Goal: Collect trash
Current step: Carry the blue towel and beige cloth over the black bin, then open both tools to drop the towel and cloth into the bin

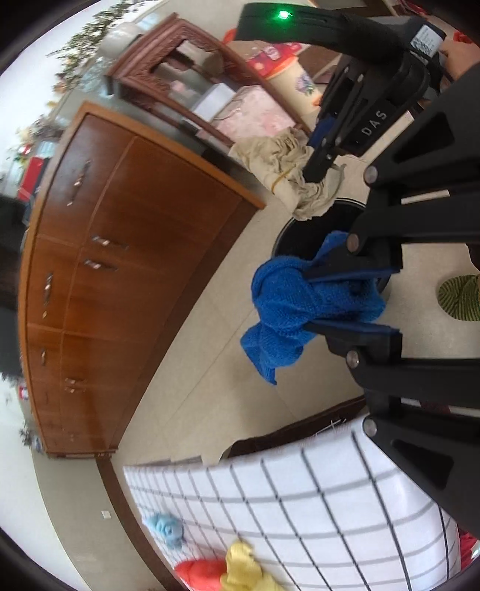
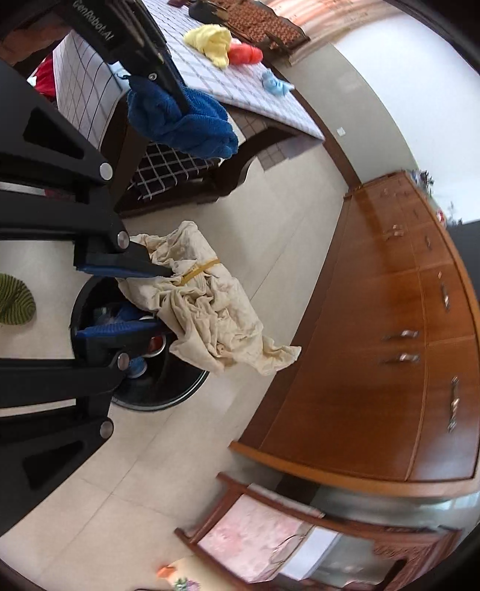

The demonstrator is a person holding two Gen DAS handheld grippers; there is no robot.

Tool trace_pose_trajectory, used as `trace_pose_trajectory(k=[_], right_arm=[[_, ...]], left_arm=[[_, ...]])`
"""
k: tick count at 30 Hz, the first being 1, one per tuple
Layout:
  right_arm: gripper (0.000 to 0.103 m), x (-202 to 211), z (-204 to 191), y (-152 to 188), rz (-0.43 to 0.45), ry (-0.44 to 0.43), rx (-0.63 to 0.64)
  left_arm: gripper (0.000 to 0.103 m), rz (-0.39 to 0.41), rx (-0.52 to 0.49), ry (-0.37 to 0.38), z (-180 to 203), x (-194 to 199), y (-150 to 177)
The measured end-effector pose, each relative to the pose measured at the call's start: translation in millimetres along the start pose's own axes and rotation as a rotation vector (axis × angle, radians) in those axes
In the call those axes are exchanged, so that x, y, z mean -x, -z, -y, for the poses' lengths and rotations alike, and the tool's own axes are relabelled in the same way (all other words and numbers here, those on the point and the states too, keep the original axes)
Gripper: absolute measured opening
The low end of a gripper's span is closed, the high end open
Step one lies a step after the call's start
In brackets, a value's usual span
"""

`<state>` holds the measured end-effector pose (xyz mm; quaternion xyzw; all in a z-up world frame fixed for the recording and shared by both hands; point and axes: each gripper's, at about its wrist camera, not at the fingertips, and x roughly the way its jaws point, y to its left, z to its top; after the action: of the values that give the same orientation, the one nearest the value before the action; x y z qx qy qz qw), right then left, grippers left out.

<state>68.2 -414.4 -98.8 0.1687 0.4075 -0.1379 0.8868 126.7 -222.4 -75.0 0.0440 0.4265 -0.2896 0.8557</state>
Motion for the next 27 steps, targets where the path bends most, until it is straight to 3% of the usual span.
trace_pose_trajectory(k=[16,27], right_arm=[[0.023,-61.7,53.7,10.9,-0.203,0.061,-0.141],[0.025,-123.7,66.6,2.4,-0.331,0.115,-0.118]], left_arm=[[0.02,-0.189,-0.029,-0.001,39.2,-73.1,12.8],[0.026,-0.316,0.007,-0.009,43.3,-123.8,18.7]])
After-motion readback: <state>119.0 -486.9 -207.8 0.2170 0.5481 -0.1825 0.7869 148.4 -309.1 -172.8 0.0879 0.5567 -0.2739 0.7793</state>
